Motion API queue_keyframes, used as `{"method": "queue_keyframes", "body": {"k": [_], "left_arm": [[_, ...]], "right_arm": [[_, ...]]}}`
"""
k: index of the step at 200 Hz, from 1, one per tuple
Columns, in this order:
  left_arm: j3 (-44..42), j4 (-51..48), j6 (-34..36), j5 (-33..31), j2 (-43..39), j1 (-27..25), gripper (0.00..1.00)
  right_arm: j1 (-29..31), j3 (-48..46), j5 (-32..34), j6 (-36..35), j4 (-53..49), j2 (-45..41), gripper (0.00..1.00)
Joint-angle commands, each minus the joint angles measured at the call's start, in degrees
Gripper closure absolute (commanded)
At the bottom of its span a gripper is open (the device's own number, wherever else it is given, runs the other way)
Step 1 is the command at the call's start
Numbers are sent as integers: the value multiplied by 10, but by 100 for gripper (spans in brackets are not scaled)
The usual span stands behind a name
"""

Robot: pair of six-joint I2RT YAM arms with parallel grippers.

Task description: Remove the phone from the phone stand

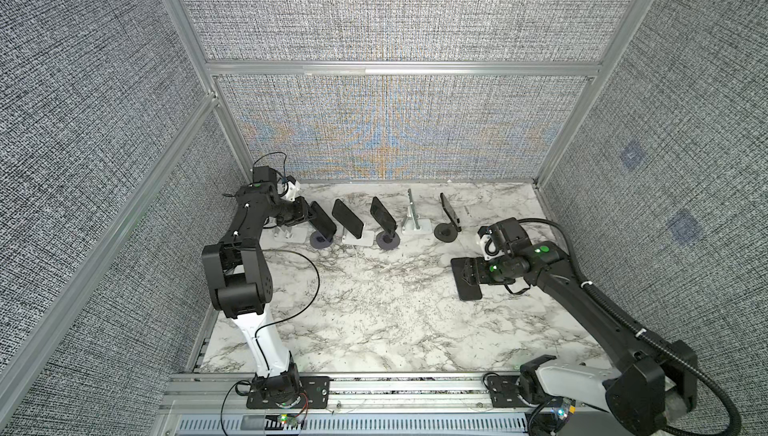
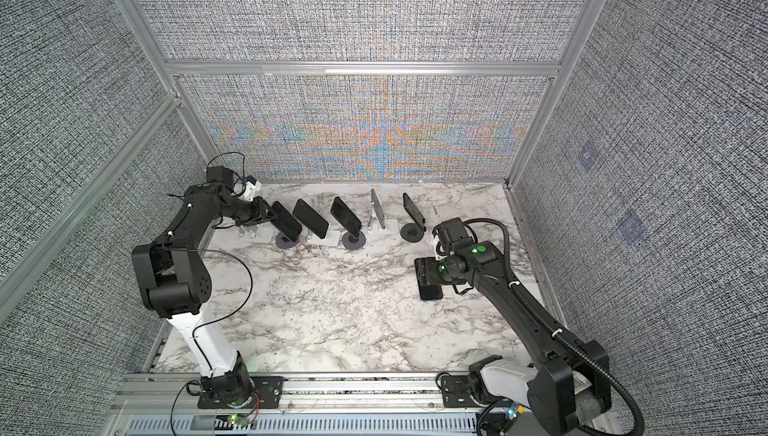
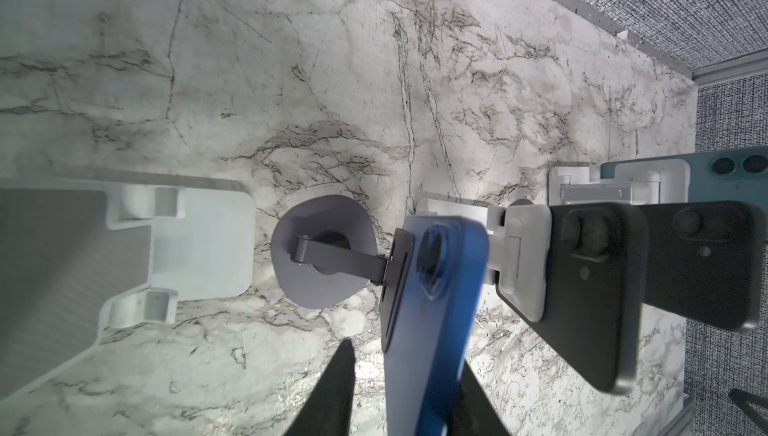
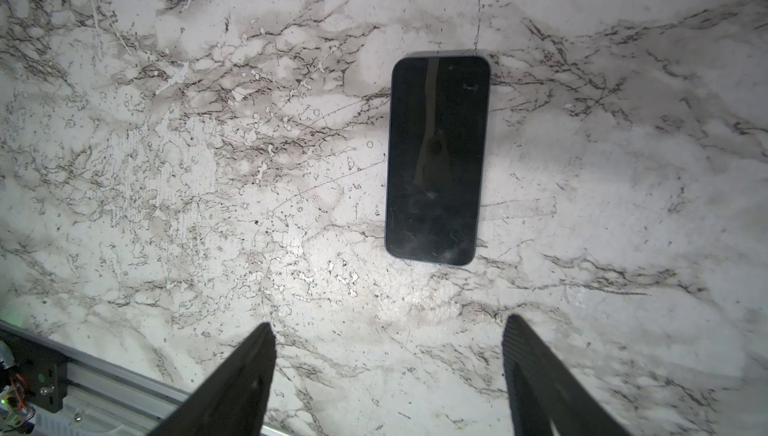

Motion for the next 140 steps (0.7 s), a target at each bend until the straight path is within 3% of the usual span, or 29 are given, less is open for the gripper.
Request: {"method": "queue_keyframes", "body": {"k": [1, 44, 140], "left_arm": [[5, 4, 9, -3, 2, -3, 70], [11, -4, 19, -12, 4, -3, 84], [67, -92, 32, -29, -52, -6, 97]], "right_arm": [[0, -6, -2, -7, 5, 3, 24], [1, -9, -7, -3, 14, 5, 24], [1, -19, -17, -9, 8, 5, 23]]}}
